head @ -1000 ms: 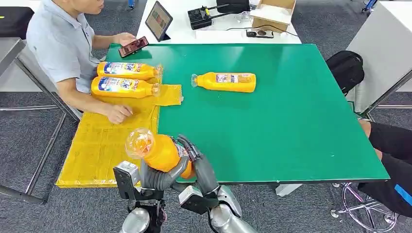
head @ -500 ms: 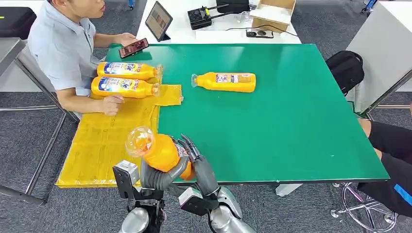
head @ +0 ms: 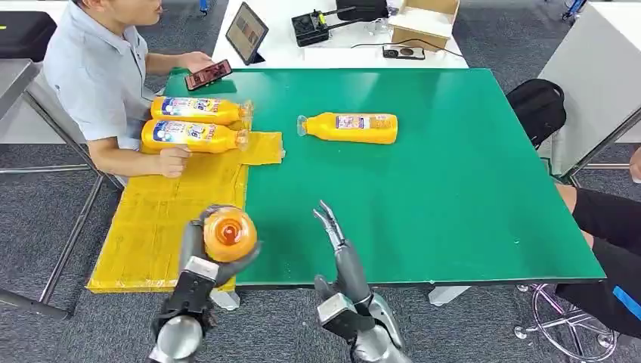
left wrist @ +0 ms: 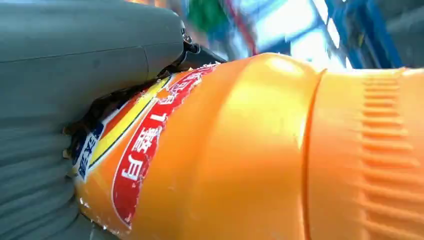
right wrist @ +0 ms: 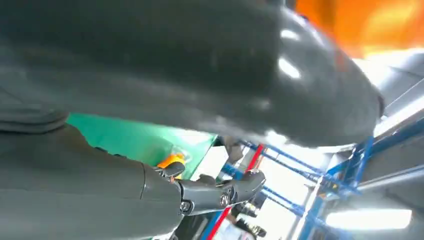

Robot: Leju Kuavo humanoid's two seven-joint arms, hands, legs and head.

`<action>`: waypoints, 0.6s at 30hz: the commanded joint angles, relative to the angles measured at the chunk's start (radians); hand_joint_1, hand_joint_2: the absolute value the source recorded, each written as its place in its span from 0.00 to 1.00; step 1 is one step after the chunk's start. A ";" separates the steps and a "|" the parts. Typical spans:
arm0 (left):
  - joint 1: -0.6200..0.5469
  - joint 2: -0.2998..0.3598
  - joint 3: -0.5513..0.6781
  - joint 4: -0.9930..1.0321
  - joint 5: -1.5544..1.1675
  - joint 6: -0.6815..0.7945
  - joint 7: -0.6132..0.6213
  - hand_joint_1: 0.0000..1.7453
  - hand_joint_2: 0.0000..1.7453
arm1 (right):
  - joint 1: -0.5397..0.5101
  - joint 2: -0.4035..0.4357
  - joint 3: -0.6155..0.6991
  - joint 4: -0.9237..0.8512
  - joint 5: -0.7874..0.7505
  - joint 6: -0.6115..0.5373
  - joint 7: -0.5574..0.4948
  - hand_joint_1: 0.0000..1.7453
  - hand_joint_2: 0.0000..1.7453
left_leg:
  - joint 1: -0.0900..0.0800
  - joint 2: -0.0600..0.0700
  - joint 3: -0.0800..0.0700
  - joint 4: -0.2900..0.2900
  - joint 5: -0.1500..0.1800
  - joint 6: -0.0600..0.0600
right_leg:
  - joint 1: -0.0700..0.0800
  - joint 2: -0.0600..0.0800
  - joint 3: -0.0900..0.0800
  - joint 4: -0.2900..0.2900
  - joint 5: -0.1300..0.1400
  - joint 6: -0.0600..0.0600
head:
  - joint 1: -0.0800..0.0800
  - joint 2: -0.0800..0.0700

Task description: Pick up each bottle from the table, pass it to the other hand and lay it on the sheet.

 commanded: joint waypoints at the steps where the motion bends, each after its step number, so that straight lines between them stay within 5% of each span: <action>1: -0.181 0.092 0.178 0.227 -0.098 0.026 0.051 1.00 1.00 | 0.034 -0.043 -0.052 -0.060 -0.005 -0.006 -0.033 0.00 0.00 | 0.000 -0.002 0.004 -0.002 0.000 0.001 | 0.000 -0.004 0.005 -0.001 -0.001 -0.003 | 0.000 0.000; 6: -0.285 0.126 0.222 0.352 -0.118 -0.017 0.089 1.00 1.00 | 0.039 -0.062 -0.061 -0.064 -0.038 -0.023 -0.033 0.00 0.00 | 0.000 -0.001 0.004 -0.002 0.000 0.001 | 0.001 -0.003 0.005 -0.001 -0.001 -0.003 | 0.000 0.000; 13: -0.503 0.218 0.062 0.665 -0.673 0.012 0.375 1.00 1.00 | 0.084 -0.065 -0.070 -0.085 -0.033 0.021 -0.033 0.00 0.00 | 0.000 -0.005 0.004 -0.001 0.001 0.001 | 0.001 -0.006 0.005 -0.001 -0.001 -0.003 | 0.000 0.000; 18: -0.611 0.177 -0.009 0.829 -0.851 -0.086 0.521 1.00 1.00 | 0.140 -0.048 -0.110 -0.111 -0.034 0.094 -0.033 0.00 0.00 | 0.000 -0.006 0.003 -0.001 0.001 0.001 | 0.001 -0.008 0.005 0.000 -0.002 -0.002 | 0.000 0.000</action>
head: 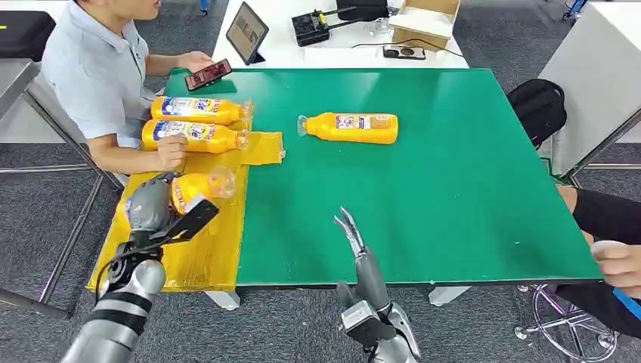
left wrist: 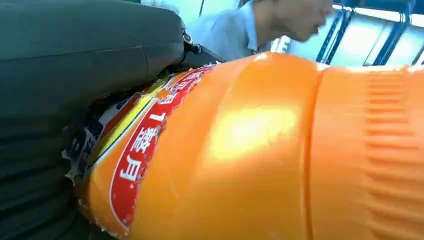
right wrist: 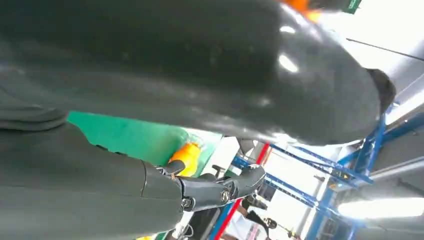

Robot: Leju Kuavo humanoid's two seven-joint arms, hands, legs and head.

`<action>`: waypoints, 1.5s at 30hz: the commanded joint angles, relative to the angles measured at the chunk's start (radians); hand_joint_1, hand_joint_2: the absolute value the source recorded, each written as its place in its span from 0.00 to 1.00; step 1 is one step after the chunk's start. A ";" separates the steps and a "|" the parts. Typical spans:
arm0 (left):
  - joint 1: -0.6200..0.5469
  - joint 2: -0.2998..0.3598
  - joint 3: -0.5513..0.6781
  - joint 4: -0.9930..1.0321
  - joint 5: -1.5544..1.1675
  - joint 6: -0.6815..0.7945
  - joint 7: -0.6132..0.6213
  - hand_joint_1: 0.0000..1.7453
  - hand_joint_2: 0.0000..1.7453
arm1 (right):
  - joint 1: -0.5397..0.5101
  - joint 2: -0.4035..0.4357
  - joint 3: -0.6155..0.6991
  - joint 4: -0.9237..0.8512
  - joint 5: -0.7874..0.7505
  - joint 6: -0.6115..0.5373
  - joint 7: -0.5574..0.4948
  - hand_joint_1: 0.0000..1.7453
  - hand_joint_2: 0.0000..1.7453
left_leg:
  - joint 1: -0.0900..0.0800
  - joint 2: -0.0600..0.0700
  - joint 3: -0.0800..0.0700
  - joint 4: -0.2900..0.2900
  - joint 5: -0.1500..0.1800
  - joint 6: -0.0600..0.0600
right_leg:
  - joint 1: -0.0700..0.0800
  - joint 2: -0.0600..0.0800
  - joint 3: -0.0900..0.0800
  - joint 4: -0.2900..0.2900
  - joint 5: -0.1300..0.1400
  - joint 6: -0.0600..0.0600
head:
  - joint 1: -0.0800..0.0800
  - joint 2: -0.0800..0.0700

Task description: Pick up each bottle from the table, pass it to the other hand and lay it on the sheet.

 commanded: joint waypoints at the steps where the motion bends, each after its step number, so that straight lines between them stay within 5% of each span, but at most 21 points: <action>1: -0.251 0.010 -0.156 0.417 -0.235 -0.091 0.187 1.00 1.00 | 0.091 0.009 -0.082 -0.048 -0.020 0.112 -0.033 0.00 0.00 | 0.000 -0.005 0.002 -0.001 0.000 0.001 | 0.000 -0.007 0.004 -0.001 -0.002 -0.002 | 0.000 0.000; 6: -0.173 -0.006 -0.133 0.401 -0.289 -0.099 0.229 1.00 1.00 | 0.274 0.020 -0.090 -0.203 -0.040 0.139 -0.028 0.00 0.00 | -0.001 -0.003 0.003 -0.001 -0.001 0.001 | 0.000 -0.004 0.005 -0.001 -0.003 -0.002 | 0.000 0.000; 16: -0.190 -0.006 -0.096 0.453 -0.241 -0.145 0.172 1.00 1.00 | 0.269 -0.011 -0.099 -0.188 -0.086 0.160 -0.014 0.00 0.00 | -0.001 -0.001 0.002 0.000 -0.002 0.001 | 0.000 -0.003 0.002 -0.001 -0.002 -0.003 | 0.000 0.000; 18: -0.209 -0.008 -0.074 0.488 -0.189 -0.192 0.130 0.83 1.00 | 0.237 0.015 -0.141 -0.147 -0.089 0.153 -0.026 0.00 0.00 | 0.000 0.000 0.003 -0.001 -0.002 0.001 | 0.000 -0.001 0.003 -0.001 -0.001 -0.003 | 0.000 0.000; 21: -0.234 -0.013 -0.077 0.526 -0.161 -0.209 0.100 0.06 1.00 | 0.183 0.023 -0.152 -0.093 -0.088 0.194 -0.033 0.00 0.00 | 0.000 0.000 0.002 -0.001 -0.001 0.001 | 0.000 -0.001 0.003 -0.001 -0.001 -0.002 | 0.000 0.000; 22: -0.239 -0.018 -0.069 0.536 -0.141 -0.230 0.089 0.00 1.00 | 0.171 0.023 -0.155 -0.076 -0.087 0.194 -0.032 0.00 0.00 | 0.000 0.001 0.004 -0.002 -0.001 0.002 | 0.001 -0.001 0.005 -0.002 0.000 -0.003 | 0.000 0.000; 38: -0.147 0.008 -0.023 0.374 0.212 -0.443 -0.090 0.00 1.00 | 0.122 0.022 -0.171 0.026 -0.166 0.231 -0.033 0.00 0.00 | -0.001 -0.001 0.008 -0.002 0.000 0.001 | 0.000 -0.001 0.010 -0.002 0.000 -0.002 | 0.000 0.000; 44: -0.034 -0.002 -0.049 0.045 0.426 -0.432 -0.136 0.00 1.00 | 0.145 0.024 -0.192 -0.004 -0.193 0.246 -0.033 0.00 0.00 | -0.001 -0.002 0.009 -0.001 0.000 0.001 | 0.000 -0.002 0.011 -0.001 -0.001 -0.002 | 0.000 0.000; 45: -0.018 -0.003 -0.060 -0.010 0.446 -0.433 -0.126 0.00 1.00 | 0.152 0.024 -0.191 -0.015 -0.196 0.252 -0.033 0.00 1.00 | 0.000 -0.002 0.009 -0.002 -0.001 0.001 | 0.000 -0.002 0.012 -0.002 -0.001 -0.002 | 0.000 0.000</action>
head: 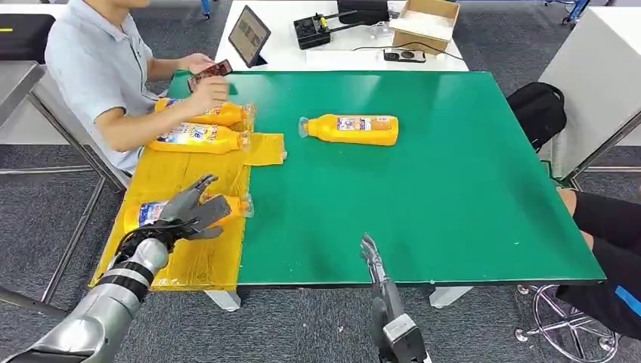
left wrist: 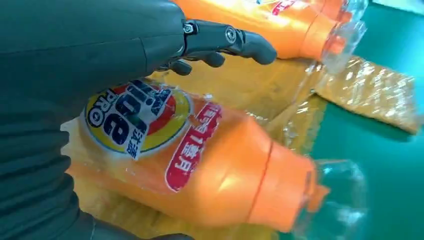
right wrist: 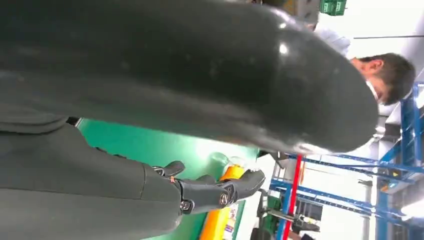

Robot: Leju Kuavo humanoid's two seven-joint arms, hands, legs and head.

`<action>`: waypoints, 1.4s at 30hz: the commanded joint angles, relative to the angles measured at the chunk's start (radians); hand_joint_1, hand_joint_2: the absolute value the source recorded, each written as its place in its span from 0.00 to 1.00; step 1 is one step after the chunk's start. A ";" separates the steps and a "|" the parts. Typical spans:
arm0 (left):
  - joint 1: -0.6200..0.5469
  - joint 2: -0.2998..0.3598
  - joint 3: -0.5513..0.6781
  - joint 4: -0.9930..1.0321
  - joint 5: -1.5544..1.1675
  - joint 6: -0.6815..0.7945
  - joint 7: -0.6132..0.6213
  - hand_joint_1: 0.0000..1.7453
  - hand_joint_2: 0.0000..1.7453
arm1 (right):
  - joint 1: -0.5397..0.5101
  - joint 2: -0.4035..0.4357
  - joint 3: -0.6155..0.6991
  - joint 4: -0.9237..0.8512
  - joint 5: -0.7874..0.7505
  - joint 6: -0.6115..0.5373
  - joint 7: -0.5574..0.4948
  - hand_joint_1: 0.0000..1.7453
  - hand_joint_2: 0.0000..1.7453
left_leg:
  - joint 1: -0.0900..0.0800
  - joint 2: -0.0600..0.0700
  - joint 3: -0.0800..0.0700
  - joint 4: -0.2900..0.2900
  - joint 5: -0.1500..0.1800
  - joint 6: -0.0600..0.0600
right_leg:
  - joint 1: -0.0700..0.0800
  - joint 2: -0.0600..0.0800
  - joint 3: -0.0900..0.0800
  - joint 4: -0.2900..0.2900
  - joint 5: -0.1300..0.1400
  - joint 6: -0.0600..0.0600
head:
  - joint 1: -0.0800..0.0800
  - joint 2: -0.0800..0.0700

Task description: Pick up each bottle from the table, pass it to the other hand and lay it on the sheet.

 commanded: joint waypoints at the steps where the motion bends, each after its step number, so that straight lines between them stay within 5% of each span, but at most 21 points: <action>1: 0.164 -0.014 -0.026 -0.397 0.232 0.016 -0.059 0.00 1.00 | 0.006 0.018 -0.053 -0.001 -0.054 0.044 -0.034 0.00 1.00 | 0.000 0.001 0.000 0.000 -0.001 0.001 | 0.000 0.000 0.000 -0.001 0.000 -0.001 | 0.000 0.000; 5: 0.235 -0.056 -0.060 -0.622 0.232 0.257 -0.113 0.00 1.00 | 0.040 0.074 -0.091 -0.099 -0.077 0.026 -0.034 0.00 1.00 | 0.000 0.002 -0.003 0.000 -0.001 0.001 | 0.000 0.000 -0.005 0.000 -0.001 -0.001 | 0.000 0.000; 8: 0.271 -0.096 -0.067 -0.752 0.303 0.305 -0.115 0.00 1.00 | 0.048 0.100 -0.090 -0.115 -0.102 0.018 -0.034 0.00 1.00 | -0.001 0.001 -0.006 0.001 -0.001 0.001 | 0.000 -0.001 -0.008 0.001 -0.001 -0.001 | 0.000 0.000; 11: 0.415 -0.117 -0.072 -0.979 0.673 0.211 -0.173 0.00 1.00 | 0.071 0.139 -0.098 -0.056 -0.434 0.244 0.110 0.00 1.00 | 0.000 0.000 -0.005 0.002 -0.003 0.002 | 0.001 -0.003 -0.005 0.001 -0.003 -0.003 | 0.000 0.000; 17: 0.520 -0.177 -0.064 -0.958 0.812 0.180 -0.250 0.00 1.00 | 0.070 0.133 -0.120 -0.094 -0.430 0.106 0.013 0.00 1.00 | -0.001 0.005 -0.002 -0.001 -0.004 0.002 | 0.000 0.002 -0.005 -0.001 -0.002 -0.003 | 0.000 0.000; 18: 0.554 -0.202 -0.050 -0.946 0.830 0.194 -0.237 0.00 1.00 | 0.067 0.145 -0.139 -0.101 -0.443 0.033 0.037 0.00 0.00 | -0.001 0.005 -0.003 -0.001 -0.004 0.001 | 0.000 0.001 -0.006 -0.001 -0.002 -0.002 | 0.001 0.000; 22: 0.672 -0.250 -0.005 -0.940 0.834 0.254 -0.281 0.00 1.00 | 0.063 0.143 -0.109 -0.105 -0.425 -0.196 0.137 0.00 0.00 | -0.001 0.006 -0.003 -0.001 -0.004 0.001 | -0.001 0.004 -0.006 -0.002 -0.002 -0.002 | 0.000 0.000; 26: 0.687 -0.264 0.004 -0.892 0.862 0.300 -0.288 0.00 1.00 | 0.073 0.124 -0.070 -0.142 -0.320 -0.355 0.085 0.00 0.00 | -0.001 0.005 -0.005 -0.001 -0.003 0.001 | 0.000 0.002 -0.007 -0.001 -0.002 -0.001 | 0.000 0.000; 27: 0.684 -0.268 -0.005 -0.882 0.843 0.319 -0.303 0.00 1.00 | 0.076 0.118 -0.059 -0.164 -0.254 -0.421 0.047 0.00 1.00 | 0.000 0.005 -0.002 -0.001 -0.004 0.001 | 0.000 0.002 -0.005 -0.002 -0.003 -0.003 | 0.000 0.000; 31: 0.684 -0.272 -0.014 -0.878 0.836 0.327 -0.307 0.00 1.00 | 0.078 0.109 -0.051 -0.181 -0.242 -0.430 0.052 0.00 1.00 | -0.001 0.003 -0.005 -0.001 -0.003 0.001 | 0.000 0.000 -0.006 -0.001 -0.003 -0.002 | 0.000 0.000; 32: 0.682 -0.267 -0.028 -0.877 0.835 0.331 -0.307 0.00 1.00 | 0.076 0.077 -0.024 -0.199 -0.212 -0.410 0.072 0.00 0.00 | -0.001 0.003 -0.004 -0.001 -0.004 0.001 | 0.000 0.000 -0.006 -0.001 -0.003 -0.002 | 0.001 0.000; 33: 0.681 -0.263 -0.041 -0.876 0.841 0.329 -0.315 0.00 1.00 | 0.074 0.060 -0.015 -0.216 -0.145 -0.395 0.089 0.00 0.00 | 0.000 0.003 -0.006 0.000 -0.003 0.001 | 0.000 0.000 -0.008 -0.001 -0.002 -0.001 | 0.001 0.000; 34: 0.672 -0.253 -0.070 -0.871 0.836 0.332 -0.318 0.00 1.00 | 0.070 0.057 -0.049 -0.246 -0.063 -0.392 0.123 0.00 1.00 | 0.000 0.003 -0.004 -0.001 -0.004 0.001 | 0.001 0.000 -0.005 -0.001 -0.003 -0.003 | 0.001 0.000; 35: 0.662 -0.246 -0.088 -0.871 0.768 0.369 -0.358 0.00 1.00 | 0.041 0.054 -0.083 -0.245 -0.142 -0.309 0.162 0.00 1.00 | 0.000 0.003 -0.004 -0.001 -0.004 0.001 | 0.000 0.000 -0.006 -0.001 -0.003 -0.002 | 0.000 0.000; 37: 0.643 -0.245 -0.098 -0.871 0.750 0.383 -0.374 0.00 1.00 | -0.005 0.027 -0.098 -0.207 -0.042 -0.321 0.185 0.00 1.00 | -0.001 0.003 -0.004 -0.001 -0.003 0.002 | 0.000 0.000 -0.006 -0.002 -0.002 -0.002 | 0.000 0.000; 42: 0.610 -0.255 -0.131 -0.867 0.817 0.332 -0.353 0.00 1.00 | -0.092 -0.071 -0.113 -0.073 0.413 -0.441 0.243 0.00 1.00 | 0.000 0.002 -0.005 -0.001 -0.001 0.002 | 0.000 0.000 -0.006 -0.003 0.000 -0.001 | 0.000 0.000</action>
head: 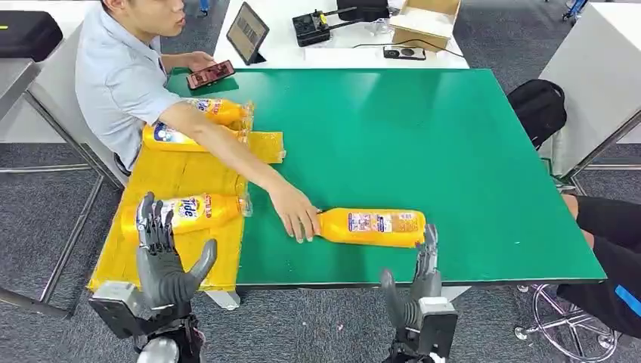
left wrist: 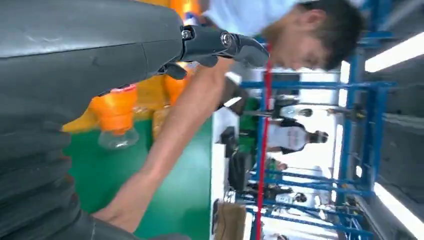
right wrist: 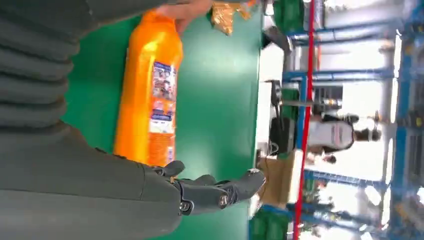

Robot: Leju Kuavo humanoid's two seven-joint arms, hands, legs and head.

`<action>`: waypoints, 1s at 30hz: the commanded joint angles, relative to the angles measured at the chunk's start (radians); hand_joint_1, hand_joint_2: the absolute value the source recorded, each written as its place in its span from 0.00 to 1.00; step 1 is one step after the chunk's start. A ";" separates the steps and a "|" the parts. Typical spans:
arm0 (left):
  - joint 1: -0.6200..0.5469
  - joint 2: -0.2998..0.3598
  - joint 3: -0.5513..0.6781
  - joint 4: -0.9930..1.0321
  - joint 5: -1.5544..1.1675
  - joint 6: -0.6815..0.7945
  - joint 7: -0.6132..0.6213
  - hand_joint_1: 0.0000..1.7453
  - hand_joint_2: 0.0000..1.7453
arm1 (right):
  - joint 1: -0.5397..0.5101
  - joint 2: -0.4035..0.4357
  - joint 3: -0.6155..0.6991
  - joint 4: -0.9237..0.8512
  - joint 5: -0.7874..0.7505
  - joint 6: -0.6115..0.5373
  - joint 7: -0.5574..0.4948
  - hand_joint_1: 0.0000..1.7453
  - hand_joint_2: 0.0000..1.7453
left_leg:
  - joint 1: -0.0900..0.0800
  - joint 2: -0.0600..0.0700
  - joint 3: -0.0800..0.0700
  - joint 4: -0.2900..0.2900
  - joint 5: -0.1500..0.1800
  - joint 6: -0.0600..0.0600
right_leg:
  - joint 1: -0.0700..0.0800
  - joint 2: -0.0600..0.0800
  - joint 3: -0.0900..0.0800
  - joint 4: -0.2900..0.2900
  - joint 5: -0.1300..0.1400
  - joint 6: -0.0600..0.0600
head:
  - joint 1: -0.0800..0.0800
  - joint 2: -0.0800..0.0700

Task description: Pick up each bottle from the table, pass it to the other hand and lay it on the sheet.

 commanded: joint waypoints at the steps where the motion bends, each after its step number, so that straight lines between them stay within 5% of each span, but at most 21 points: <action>1: -0.068 0.005 -0.077 0.065 0.077 -0.073 0.038 0.00 1.00 | -0.152 -0.178 -0.047 0.160 0.531 -0.128 0.095 0.00 1.00 | 0.000 -0.001 0.005 -0.002 0.000 0.003 | 0.001 -0.002 0.006 -0.003 0.001 -0.002 | 0.000 0.000; 10: -0.081 -0.002 -0.082 0.123 -0.008 -0.037 0.072 0.00 1.00 | -0.304 -0.243 -0.077 0.328 0.751 -0.038 0.288 0.00 1.00 | -0.001 0.001 0.006 -0.003 0.000 0.002 | 0.000 -0.001 0.006 -0.003 0.001 -0.003 | 0.000 0.000; 20: -0.108 -0.021 -0.076 0.167 -0.067 -0.001 0.153 0.00 1.00 | -0.412 -0.234 -0.062 0.511 0.744 0.108 0.372 0.00 1.00 | -0.001 0.001 0.007 -0.002 0.000 0.003 | 0.000 -0.001 0.008 -0.003 0.001 -0.003 | 0.000 0.000; 30: -0.108 -0.028 -0.065 0.176 -0.063 -0.011 0.186 0.00 1.00 | -0.510 -0.234 0.031 0.641 0.942 0.045 0.487 0.00 1.00 | -0.001 0.002 0.003 -0.001 0.000 0.001 | 0.000 0.001 0.003 -0.001 0.001 -0.002 | 0.000 0.000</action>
